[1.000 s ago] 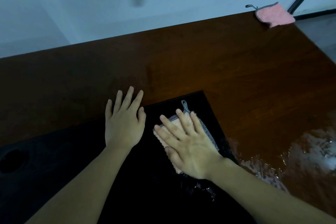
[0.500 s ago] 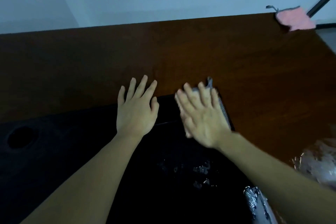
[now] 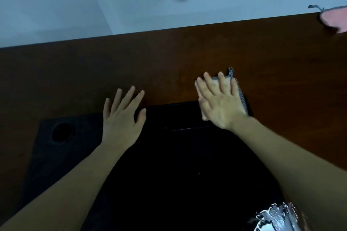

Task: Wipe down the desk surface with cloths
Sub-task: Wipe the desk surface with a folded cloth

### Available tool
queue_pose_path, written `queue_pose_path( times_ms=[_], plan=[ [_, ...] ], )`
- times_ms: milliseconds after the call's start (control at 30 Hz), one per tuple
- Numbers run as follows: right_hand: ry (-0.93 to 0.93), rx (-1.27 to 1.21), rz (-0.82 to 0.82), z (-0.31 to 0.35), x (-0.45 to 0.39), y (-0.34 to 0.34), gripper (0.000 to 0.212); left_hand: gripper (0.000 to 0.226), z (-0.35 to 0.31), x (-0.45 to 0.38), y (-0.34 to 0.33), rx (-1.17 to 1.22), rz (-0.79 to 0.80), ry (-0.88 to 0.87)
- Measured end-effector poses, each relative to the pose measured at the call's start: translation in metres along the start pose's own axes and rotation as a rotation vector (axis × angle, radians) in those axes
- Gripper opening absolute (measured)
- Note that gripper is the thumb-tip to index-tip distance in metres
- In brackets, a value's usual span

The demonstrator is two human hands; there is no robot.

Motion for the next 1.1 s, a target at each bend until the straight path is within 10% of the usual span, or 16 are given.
queue_pose_path(
  times_ms=[300, 633, 900, 1100],
  plan=[
    [0.547, -0.034, -0.07, 0.112, 0.073, -0.032, 0.061, 0.06, 0.014, 0.01, -0.014, -0.034, -0.006, 0.057],
    [0.171, -0.022, -0.061, 0.012, -0.017, 0.009, 0.059, 0.054, 0.016, 0.011, -0.014, -0.025, -0.024, 0.072],
    [0.508, -0.027, -0.003, 0.128, 0.061, -0.028, 0.065, 0.063, 0.016, 0.011, -0.013, -0.037, -0.041, 0.075],
    [0.43, 0.058, -0.071, 0.09, 0.019, -0.011, 0.065, 0.055, 0.016, 0.01, -0.013, -0.037, -0.012, 0.091]
  ],
)
Point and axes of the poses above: each hand's wrist, its own x-axis away from the middle knuckle, its own y-axis out of the back of the hand, z = x × y, the point moved 10 cm from there along -x, towards the middle knuckle, and after that the axes turned 10 degrees about y, right-handed, at the moved point
